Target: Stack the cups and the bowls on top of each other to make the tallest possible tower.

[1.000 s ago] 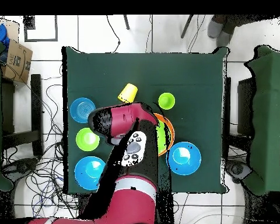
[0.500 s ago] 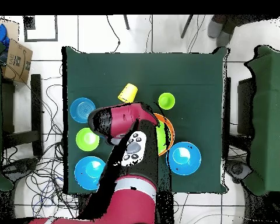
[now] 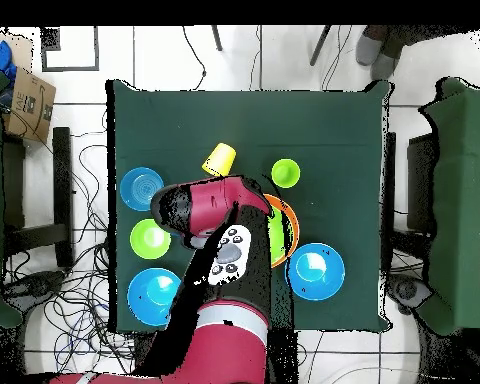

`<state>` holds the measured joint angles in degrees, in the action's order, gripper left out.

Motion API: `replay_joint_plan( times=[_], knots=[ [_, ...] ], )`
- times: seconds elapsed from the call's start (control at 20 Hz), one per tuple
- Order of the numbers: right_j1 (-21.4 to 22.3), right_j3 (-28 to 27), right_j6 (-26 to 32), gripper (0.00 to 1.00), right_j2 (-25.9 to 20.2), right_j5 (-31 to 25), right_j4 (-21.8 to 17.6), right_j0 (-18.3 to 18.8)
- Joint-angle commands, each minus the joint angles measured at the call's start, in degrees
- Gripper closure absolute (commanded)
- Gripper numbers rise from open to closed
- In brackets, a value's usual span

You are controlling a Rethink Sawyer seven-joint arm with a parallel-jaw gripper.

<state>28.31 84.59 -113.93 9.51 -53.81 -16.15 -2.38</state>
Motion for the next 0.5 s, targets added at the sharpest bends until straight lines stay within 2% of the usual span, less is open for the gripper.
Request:
replay_joint_plan(
  times=[0.05, 0.5],
  knots=[
    [-0.91, -3.53, -4.55, 1.0, -4.73, 3.54, 0.78, -0.34],
    [-0.92, -5.24, -5.2, 1.0, -4.04, 3.82, 0.24, -0.71]
  ],
)
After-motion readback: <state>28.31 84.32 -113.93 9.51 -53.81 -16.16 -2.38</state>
